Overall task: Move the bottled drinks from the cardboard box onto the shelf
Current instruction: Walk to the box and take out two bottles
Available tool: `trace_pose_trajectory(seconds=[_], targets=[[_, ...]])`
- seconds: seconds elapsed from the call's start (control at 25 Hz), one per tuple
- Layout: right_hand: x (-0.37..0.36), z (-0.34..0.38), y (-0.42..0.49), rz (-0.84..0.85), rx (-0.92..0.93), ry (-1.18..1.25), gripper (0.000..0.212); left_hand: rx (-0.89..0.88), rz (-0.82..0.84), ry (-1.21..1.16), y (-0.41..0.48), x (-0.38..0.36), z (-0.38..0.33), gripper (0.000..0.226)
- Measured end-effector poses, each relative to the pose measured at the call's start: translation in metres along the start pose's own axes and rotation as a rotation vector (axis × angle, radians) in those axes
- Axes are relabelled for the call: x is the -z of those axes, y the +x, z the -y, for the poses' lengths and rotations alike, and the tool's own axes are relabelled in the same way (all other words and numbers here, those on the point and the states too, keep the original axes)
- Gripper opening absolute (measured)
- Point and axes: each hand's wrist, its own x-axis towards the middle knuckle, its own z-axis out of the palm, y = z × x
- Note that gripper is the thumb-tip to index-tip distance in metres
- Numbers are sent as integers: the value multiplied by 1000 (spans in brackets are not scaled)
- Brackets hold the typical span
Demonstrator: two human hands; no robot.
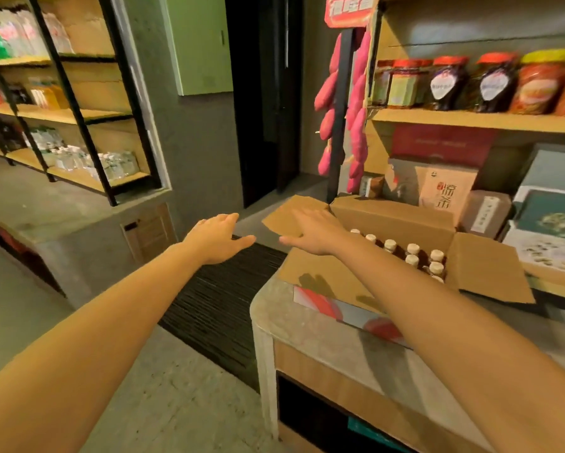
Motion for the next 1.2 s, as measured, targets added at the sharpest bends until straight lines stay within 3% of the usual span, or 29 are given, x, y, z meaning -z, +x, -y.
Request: trace_pose_trajectory(seconds=[0.12,0.44,0.6,0.84,1.0,1.08,1.2], targets=[[-10,-65,19,-12,-153,16,58,-121,33,-22,64,-22,-40,72],[-28,-211,77,-4,-376,62,68,-248,-3,5,220,-54,-139,59],[-56,-245,97,74,-442,110,68,-303,9,62,269,-83,-156,55],[-113,-279,127,94,-536,191,67,-336,307,-107,332,-147,-170,69],[-150,-287,145,63,-680,310,64,-384,414,-174,374,-196,-173,69],[-162,-291,153,33,-762,385,62,-369,395,-208,386,-219,-174,65],[-177,-294,168,-43,-916,494,53,-443,170,-214,393,-240,-181,37]])
